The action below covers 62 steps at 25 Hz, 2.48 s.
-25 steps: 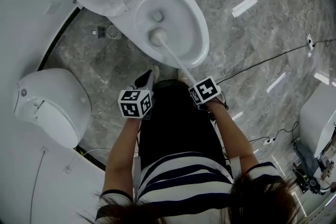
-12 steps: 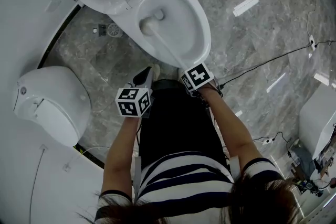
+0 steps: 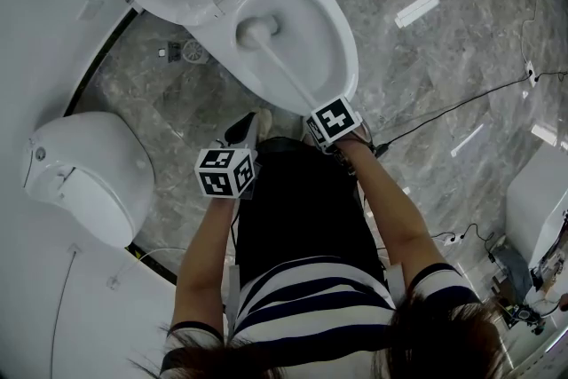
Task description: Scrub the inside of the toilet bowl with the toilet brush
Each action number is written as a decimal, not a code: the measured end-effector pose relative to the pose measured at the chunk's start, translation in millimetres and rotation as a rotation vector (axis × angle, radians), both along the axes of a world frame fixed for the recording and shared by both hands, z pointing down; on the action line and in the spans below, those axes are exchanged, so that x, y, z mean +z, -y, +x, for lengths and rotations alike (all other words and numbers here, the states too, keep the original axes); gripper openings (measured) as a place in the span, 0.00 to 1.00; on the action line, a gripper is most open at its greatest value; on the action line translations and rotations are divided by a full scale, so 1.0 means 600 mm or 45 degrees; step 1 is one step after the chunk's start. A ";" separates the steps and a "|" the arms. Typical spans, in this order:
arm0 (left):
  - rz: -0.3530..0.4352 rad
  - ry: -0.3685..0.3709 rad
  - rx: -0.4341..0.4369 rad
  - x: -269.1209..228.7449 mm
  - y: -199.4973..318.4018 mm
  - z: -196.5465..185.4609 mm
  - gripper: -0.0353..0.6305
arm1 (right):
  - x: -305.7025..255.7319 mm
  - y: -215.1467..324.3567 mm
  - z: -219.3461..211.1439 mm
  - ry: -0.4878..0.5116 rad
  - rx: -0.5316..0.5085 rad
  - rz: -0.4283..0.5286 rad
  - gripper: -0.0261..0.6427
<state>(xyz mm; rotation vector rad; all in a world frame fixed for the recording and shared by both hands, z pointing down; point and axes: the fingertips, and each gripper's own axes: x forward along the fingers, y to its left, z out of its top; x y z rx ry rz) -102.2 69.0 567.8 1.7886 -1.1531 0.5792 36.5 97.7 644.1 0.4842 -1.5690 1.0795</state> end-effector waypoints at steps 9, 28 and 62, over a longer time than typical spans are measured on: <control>0.011 0.003 -0.006 -0.001 0.011 0.001 0.05 | -0.018 0.062 0.021 -0.054 -0.087 0.146 0.07; 0.023 -0.017 0.000 -0.005 0.017 0.019 0.05 | -0.036 0.125 0.093 -0.146 -0.030 0.233 0.07; 0.011 -0.042 -0.001 -0.008 0.014 0.026 0.05 | -0.103 -0.023 0.246 -0.424 -0.113 0.048 0.07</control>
